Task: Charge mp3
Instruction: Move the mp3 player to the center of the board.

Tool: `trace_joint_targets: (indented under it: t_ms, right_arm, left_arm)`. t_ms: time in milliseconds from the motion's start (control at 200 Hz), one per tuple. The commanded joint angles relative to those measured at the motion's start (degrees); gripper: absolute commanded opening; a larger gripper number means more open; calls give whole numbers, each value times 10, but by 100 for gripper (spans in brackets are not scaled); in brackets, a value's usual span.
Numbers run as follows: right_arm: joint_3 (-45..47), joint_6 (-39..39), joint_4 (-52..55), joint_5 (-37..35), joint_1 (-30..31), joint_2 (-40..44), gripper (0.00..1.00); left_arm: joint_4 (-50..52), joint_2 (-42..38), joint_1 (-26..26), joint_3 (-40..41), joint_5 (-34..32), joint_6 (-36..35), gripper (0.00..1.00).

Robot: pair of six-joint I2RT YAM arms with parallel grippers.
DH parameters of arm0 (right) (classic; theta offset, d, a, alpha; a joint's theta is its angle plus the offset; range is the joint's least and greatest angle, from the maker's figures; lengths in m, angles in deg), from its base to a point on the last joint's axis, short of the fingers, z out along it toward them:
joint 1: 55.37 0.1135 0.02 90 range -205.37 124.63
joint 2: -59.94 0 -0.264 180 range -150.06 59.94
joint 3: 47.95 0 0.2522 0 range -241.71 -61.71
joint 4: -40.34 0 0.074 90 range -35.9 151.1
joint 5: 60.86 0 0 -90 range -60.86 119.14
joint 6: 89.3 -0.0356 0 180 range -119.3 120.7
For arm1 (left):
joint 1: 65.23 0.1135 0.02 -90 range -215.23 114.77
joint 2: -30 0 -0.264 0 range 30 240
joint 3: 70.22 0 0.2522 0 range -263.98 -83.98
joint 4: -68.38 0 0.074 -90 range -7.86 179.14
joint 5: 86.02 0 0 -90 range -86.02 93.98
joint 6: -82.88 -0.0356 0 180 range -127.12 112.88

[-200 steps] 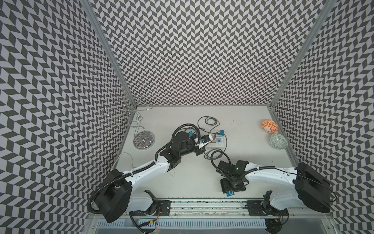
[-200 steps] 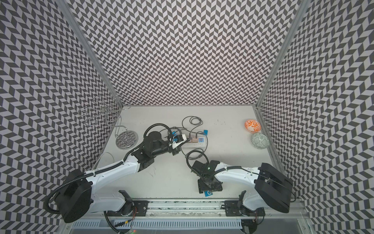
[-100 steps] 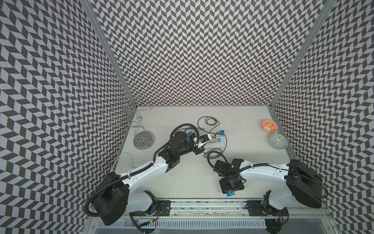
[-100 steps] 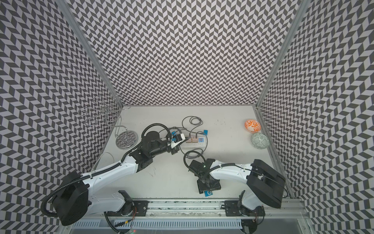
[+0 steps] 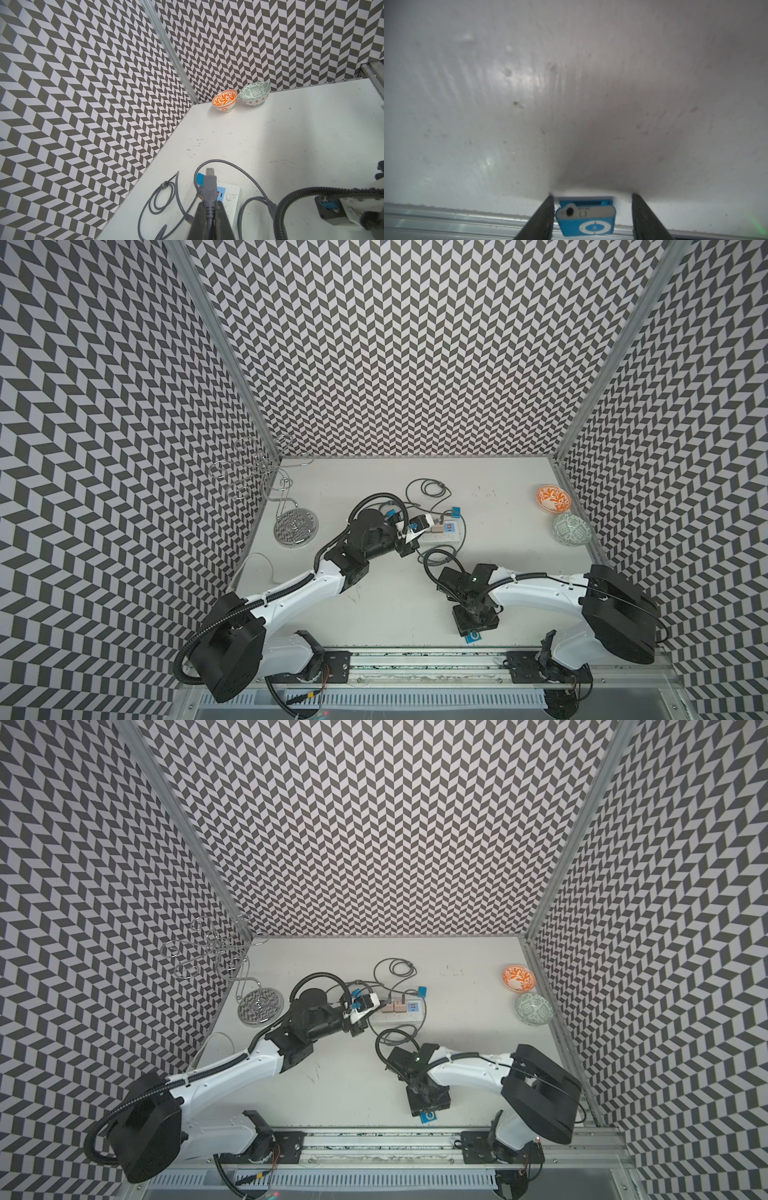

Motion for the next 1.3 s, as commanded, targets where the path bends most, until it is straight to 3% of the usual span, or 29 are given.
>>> trace_joint_targets:
  t_ms: [0,300,601,991,1292]
  right_arm:
    - [-5,1,-20,6,-1,-12,51]
    - [-7,1,-21,5,-2,-11,42]
    - [-19,19,-13,-15,-13,-14,42]
    - [-115,181,8,-146,-94,-105,43]
    - [-158,275,-5,-185,-154,-151,46]
  left_arm:
    - [-8,-3,5,-7,5,-3,5]
    - [-10,2,9,-7,7,-2,4]
    - [-11,4,10,-8,8,0,4]
    - [-5,2,26,-10,1,-8,2]
    - [11,10,59,-28,5,-11,2]
